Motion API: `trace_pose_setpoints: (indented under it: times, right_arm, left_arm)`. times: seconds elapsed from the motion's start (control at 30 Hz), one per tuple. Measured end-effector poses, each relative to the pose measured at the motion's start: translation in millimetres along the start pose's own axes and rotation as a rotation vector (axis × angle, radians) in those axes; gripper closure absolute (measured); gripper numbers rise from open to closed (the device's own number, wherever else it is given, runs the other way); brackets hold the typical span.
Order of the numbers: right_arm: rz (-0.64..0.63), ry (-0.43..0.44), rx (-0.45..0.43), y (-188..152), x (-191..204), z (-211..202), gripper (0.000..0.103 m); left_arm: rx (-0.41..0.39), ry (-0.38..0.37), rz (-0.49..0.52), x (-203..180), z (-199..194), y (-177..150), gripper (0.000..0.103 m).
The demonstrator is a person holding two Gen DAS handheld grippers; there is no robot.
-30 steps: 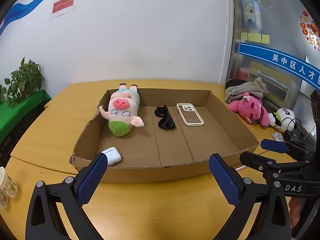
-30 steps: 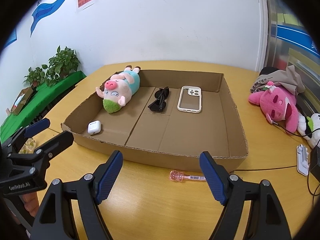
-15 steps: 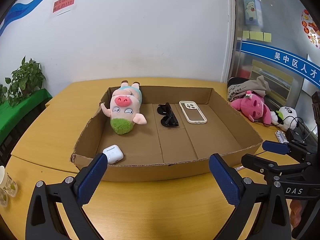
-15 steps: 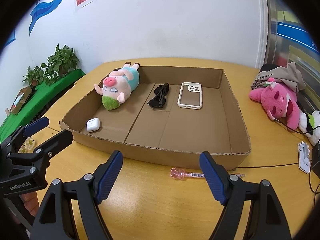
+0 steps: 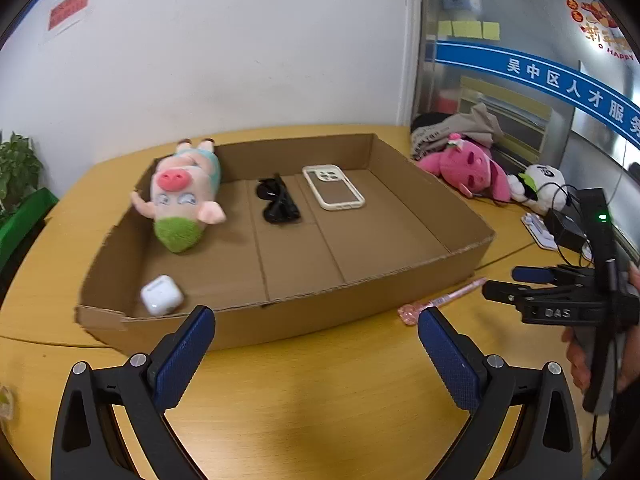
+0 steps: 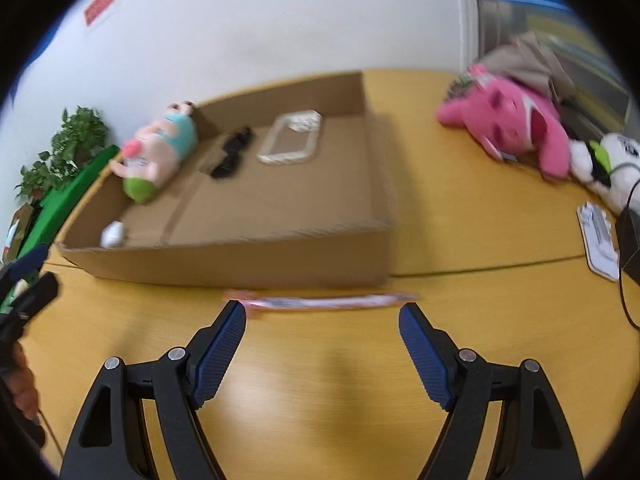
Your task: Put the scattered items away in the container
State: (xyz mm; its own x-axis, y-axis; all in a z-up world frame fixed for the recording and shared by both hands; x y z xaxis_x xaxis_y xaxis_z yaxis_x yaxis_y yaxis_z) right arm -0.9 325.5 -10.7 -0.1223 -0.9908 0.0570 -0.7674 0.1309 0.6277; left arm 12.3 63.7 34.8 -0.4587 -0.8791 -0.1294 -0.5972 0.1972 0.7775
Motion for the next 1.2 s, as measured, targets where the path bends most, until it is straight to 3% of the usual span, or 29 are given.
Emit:
trace_pose_setpoints:
  times: [0.17, 0.4, 0.63, 0.73, 0.8, 0.87, 0.93, 0.97, 1.2]
  right_arm:
    - [-0.184, 0.017, 0.019, 3.7, -12.1, 34.0, 0.024]
    - [-0.358, 0.151, 0.084, 6.0, 2.8, 65.2, 0.022]
    - [-0.425, 0.26, 0.123, -33.0, 26.9, 29.1, 0.023]
    - [-0.48, 0.288, 0.135, -63.1, 50.8, 5.0, 0.034]
    - [-0.48, 0.32, 0.151, -75.8, 66.2, -7.5, 0.055]
    - [-0.457, 0.338, 0.162, -84.1, 78.2, -14.4, 0.068]
    - [-0.423, 0.316, 0.16, -86.9, 83.8, -16.2, 0.072]
    - [-0.395, 0.306, 0.164, -86.6, 83.8, -16.7, 0.081]
    - [-0.281, 0.293, 0.21, -83.1, 80.3, -15.1, 0.087]
  left_arm:
    - [0.039, -0.02, 0.014, -9.2, 14.1, -4.7, 0.0]
    - [0.077, -0.023, 0.003, -10.1, 23.6, -15.4, 0.0]
    - [0.1, -0.056, -0.059, -1.3, 30.8, -18.8, 0.0]
    - [0.126, -0.108, -0.121, 0.4, 39.0, -20.4, 0.0]
    - [0.147, -0.144, -0.165, -1.2, 45.4, -21.7, 0.0]
    - [0.164, -0.171, -0.196, -3.3, 50.4, -21.8, 0.0]
    - [0.184, -0.209, -0.235, -6.8, 56.3, -21.8, 0.0]
    - [0.196, -0.227, -0.249, -8.5, 60.0, -21.4, 0.001]
    - [0.281, -0.293, -0.289, -27.2, 93.0, -11.8, 0.007]
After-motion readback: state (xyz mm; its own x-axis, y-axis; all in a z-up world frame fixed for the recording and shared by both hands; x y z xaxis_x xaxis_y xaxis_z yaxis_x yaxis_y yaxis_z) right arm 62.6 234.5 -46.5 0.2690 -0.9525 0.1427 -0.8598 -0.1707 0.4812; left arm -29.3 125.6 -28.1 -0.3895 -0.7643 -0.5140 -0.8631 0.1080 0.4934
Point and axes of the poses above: each gripper's, at about its wrist camera, not at the fingertips, and z roughly the way its jaws point, x to its left, y to its top, the point moved 1 cm from there along z, roughly the way its jaws point, and after that the axes turned 7 degrees about -y, right-handed, at the moved point
